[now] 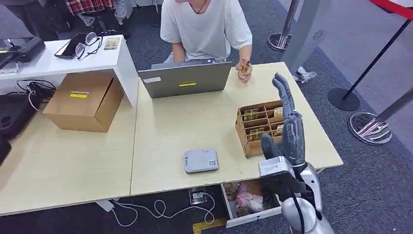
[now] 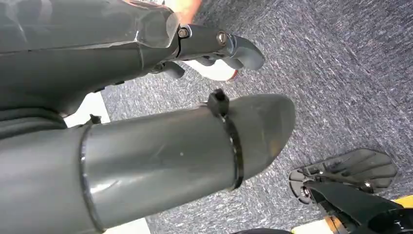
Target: Pass the card to the sensor for recognition and then transmit it.
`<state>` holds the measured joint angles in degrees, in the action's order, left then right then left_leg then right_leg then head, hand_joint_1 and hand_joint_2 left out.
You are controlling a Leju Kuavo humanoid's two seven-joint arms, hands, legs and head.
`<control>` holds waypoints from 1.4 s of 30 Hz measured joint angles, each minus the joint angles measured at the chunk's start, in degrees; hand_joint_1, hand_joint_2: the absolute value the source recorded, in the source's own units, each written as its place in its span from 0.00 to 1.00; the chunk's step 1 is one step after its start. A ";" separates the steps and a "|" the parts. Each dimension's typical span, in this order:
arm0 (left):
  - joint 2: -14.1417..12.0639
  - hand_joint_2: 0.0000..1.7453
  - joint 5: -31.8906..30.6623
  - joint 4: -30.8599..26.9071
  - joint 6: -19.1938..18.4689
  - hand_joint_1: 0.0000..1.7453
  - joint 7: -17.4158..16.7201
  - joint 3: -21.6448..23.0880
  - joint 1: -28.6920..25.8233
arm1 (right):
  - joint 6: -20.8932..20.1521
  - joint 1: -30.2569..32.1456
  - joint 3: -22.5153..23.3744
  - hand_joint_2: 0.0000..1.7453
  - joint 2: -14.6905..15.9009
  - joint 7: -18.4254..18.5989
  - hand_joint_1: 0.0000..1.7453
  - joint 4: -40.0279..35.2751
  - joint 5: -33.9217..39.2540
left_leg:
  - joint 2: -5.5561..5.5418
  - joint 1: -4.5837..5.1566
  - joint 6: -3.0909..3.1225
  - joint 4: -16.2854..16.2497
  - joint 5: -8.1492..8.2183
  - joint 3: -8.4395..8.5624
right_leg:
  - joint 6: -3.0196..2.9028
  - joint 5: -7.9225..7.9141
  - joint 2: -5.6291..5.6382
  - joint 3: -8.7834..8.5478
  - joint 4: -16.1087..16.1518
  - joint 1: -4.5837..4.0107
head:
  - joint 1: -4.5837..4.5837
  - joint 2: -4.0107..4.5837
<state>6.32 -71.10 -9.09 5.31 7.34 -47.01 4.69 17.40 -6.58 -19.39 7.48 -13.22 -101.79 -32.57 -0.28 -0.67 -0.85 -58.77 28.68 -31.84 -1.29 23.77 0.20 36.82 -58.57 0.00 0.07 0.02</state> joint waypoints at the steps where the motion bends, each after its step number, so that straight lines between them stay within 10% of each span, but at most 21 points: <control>1: 0.00 0.00 -0.02 0.00 0.00 0.00 0.00 0.04 0.01 | 0.00 0.06 0.11 0.00 0.00 0.02 0.00 -0.09 0.00 | 0.00 0.00 0.00 0.00 0.00 0.00 | 0.00 0.00 0.00 0.00 0.00 0.00 | 0.00 0.00; 14: 0.06 0.00 0.66 0.00 0.72 0.00 0.07 0.17 -0.33 | 0.48 0.41 0.31 0.00 0.02 1.28 0.00 -0.28 -3.88 | 0.00 0.00 0.00 0.00 0.00 0.00 | 0.00 0.00 0.00 0.00 0.00 0.00 | 0.00 0.00; 25: 0.07 0.00 0.90 0.00 0.50 0.00 -0.44 0.17 -0.43 | -9.31 -2.77 -0.44 0.00 0.70 10.58 0.00 6.19 -16.22 | 0.01 0.00 0.00 0.00 0.00 -0.02 | -0.01 -0.01 0.00 0.00 0.00 0.01 | 0.00 0.00; 42: 0.33 0.00 3.15 0.00 1.36 0.00 -0.52 -0.07 -1.24 | -13.71 -10.22 -3.80 0.00 1.07 10.60 0.00 17.33 -17.44 | -0.02 0.00 0.00 0.00 0.00 -0.03 | 0.00 0.00 -0.01 0.01 0.00 0.01 | 0.00 0.00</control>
<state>6.64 -67.95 -9.09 6.67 6.82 -47.08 3.45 3.69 -16.79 -23.19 8.55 -2.62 -84.46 -50.01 -0.30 -0.67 -0.85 -58.77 28.68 -31.87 -1.29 23.77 0.19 36.82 -58.57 0.01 0.07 0.02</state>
